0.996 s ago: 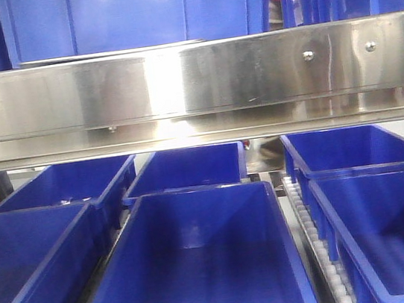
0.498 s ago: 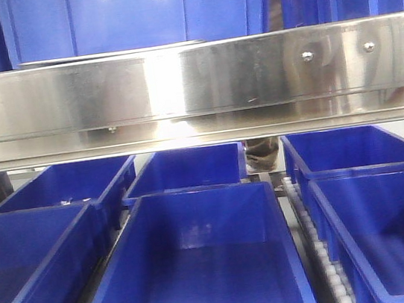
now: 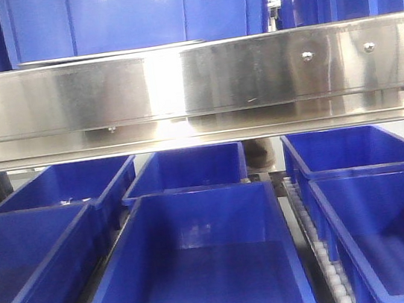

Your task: Stack silver trays without gaps

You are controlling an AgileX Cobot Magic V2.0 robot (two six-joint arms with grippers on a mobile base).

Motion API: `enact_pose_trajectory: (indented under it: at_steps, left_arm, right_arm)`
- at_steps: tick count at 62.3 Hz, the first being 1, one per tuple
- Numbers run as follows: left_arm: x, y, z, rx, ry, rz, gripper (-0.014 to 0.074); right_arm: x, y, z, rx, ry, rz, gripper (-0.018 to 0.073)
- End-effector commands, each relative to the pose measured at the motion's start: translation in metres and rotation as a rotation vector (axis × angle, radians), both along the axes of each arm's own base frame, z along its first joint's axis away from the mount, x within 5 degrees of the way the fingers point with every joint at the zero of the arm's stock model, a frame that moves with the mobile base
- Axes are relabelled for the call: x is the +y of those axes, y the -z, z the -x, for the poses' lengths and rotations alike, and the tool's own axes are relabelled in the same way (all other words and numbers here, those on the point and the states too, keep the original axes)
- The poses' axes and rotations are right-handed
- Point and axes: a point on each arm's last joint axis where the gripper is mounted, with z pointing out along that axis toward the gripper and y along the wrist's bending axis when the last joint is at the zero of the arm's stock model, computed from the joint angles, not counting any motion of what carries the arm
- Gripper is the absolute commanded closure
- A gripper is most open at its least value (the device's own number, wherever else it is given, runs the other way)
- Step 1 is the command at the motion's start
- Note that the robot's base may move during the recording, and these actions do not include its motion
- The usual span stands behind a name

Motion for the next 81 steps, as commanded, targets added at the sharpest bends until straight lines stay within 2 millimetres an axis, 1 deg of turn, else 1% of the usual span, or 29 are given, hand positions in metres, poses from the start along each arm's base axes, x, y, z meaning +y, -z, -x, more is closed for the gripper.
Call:
enact_pose_trajectory:
  at_steps: [1,38,42,48,52,56,61,68,73,81]
  left_arm:
    - [0.000,0.000,0.000,-0.009,0.007,0.011,0.0592]
    - [0.000,0.000,0.000,-0.008,0.007,0.013,0.0592]
    - [0.000,0.000,0.000,-0.008,0.007,0.013,0.0592]
    - [0.000,0.000,0.000,-0.008,0.007,0.013,0.0592]
    - [0.000,0.000,0.000,-0.008,0.007,0.013,0.0592]
    - [0.000,0.000,0.000,-0.008,0.007,0.013,0.0592]
    - [0.000,0.000,0.000,-0.008,0.007,0.013,0.0592]
    - [0.000,0.000,0.000,-0.008,0.007,0.013,0.0592]
    - [0.000,0.000,0.000,-0.008,0.007,0.013,0.0592]
    - [0.000,0.000,0.000,-0.008,0.007,0.013,0.0592]
  right_arm:
    - [-0.001,0.001,0.004,-0.034,-0.016,-0.012,0.0638]
    - [-0.004,0.002,0.004,-0.027,0.004,-0.009,0.0638]
    - [-0.006,0.002,0.006,-0.033,0.038,-0.014,0.0638]
    - [-0.009,0.007,0.006,-0.018,0.143,-0.032,0.0638]
    - [-0.010,0.017,0.006,-0.015,0.216,-0.043,0.0638]
    - [-0.009,0.030,0.005,-0.033,0.274,-0.035,0.0638]
    - [-0.006,0.053,-0.002,-0.015,0.340,-0.005,0.0638]
    - [-0.004,0.076,-0.010,-0.018,0.420,0.015,0.0638]
    - [-0.006,0.088,-0.013,-0.017,0.491,0.023,0.0638]
    - [-0.012,0.106,-0.016,0.041,0.614,0.001,0.0638]
